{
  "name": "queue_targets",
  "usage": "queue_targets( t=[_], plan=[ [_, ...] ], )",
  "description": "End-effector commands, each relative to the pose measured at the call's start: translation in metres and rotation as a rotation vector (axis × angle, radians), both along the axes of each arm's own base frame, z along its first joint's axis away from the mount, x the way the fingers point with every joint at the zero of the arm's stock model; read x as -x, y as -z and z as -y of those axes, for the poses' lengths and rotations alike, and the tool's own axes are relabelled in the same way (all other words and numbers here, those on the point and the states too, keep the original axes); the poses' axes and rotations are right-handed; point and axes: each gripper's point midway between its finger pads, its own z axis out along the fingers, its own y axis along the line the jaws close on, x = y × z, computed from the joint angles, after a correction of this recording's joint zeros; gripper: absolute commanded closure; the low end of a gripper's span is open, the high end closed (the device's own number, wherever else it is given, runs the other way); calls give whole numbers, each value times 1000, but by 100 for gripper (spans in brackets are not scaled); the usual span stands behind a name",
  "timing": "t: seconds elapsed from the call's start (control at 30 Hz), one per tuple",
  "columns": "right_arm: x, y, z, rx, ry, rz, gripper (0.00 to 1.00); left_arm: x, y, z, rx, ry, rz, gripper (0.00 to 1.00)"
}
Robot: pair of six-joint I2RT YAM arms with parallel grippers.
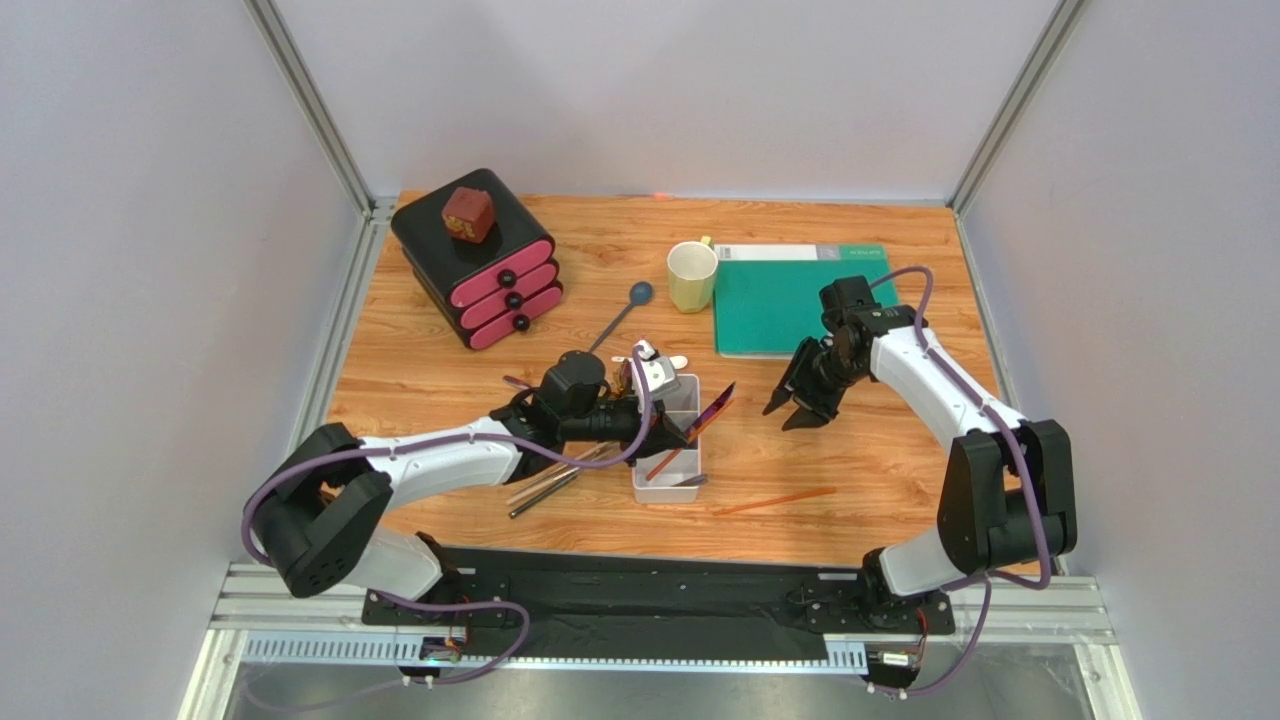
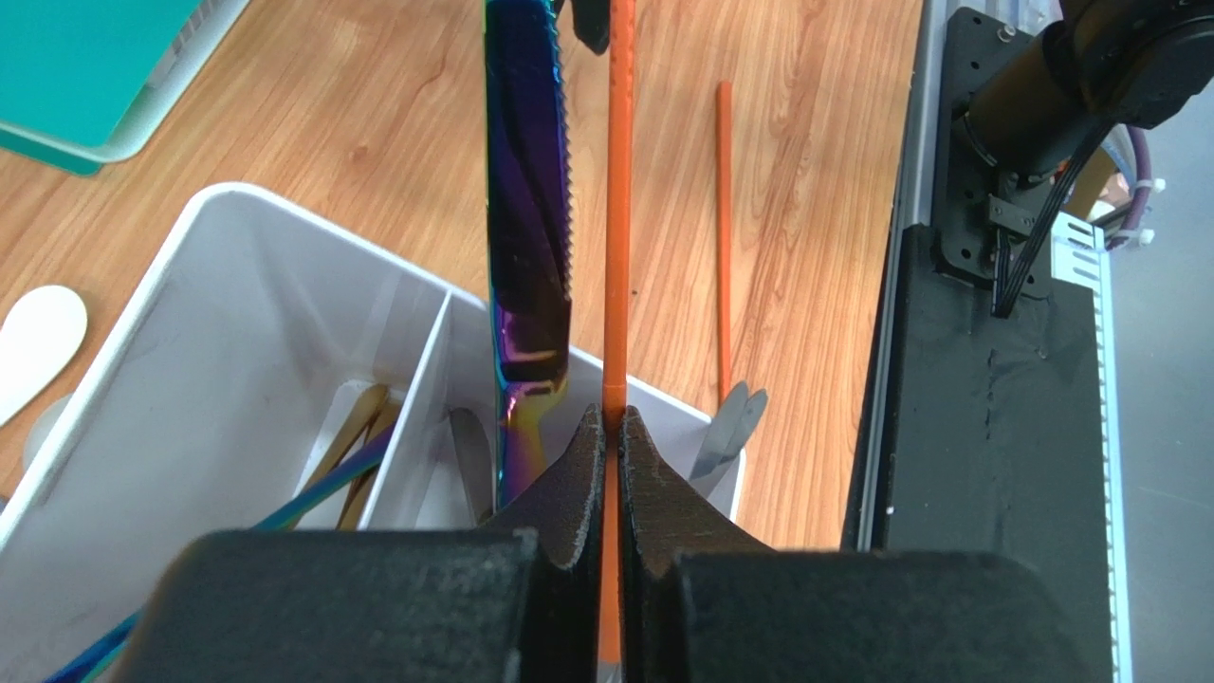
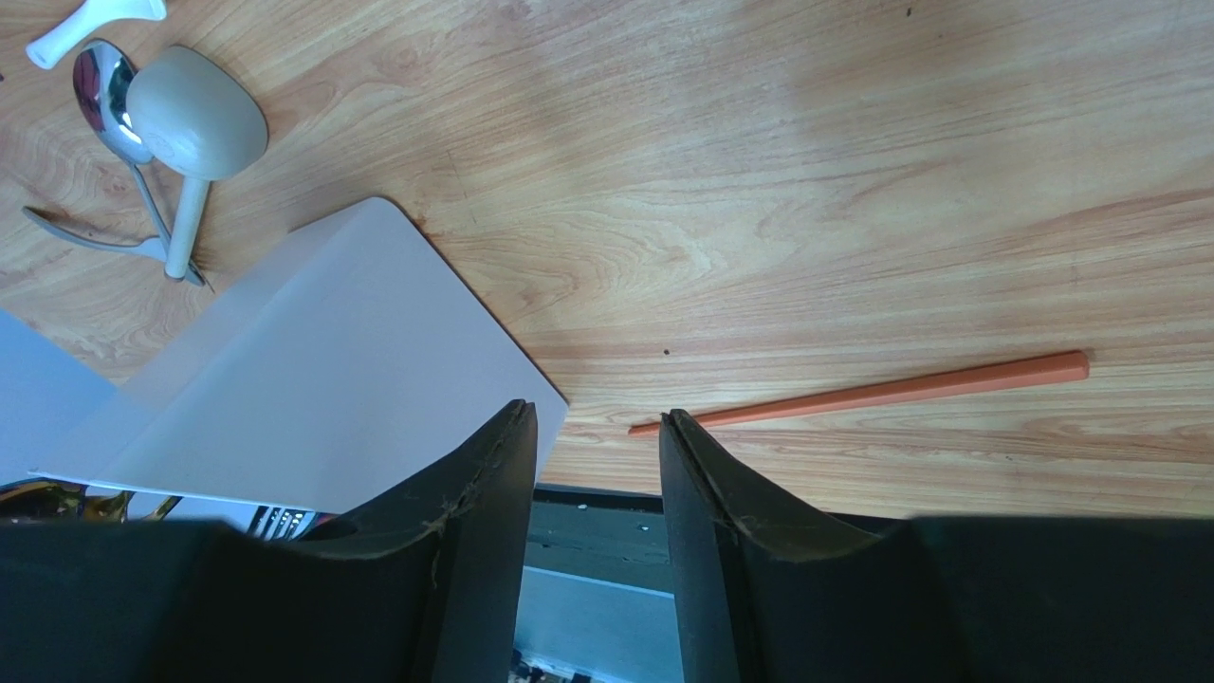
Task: Sort the eating utensils into containers
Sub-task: Place the chopstick in the storage box.
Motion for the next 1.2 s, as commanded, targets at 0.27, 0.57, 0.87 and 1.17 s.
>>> queue_targets(
  t=[0.27,0.57,0.87,1.17],
  plan=[
    [-2,-8,-6,-1,3,43,58,9,13,11,-43,80,25,100],
    [-3,-6,-6,-1,3,42,58,14,12,5,-76,88,27,93],
    [-1,-5,-5,2,1,40,58,14,4,5,-67,88,41,81],
    [1,-2,-4,6,0,35,58,14,-11,3,-44,73,57,74]
  ],
)
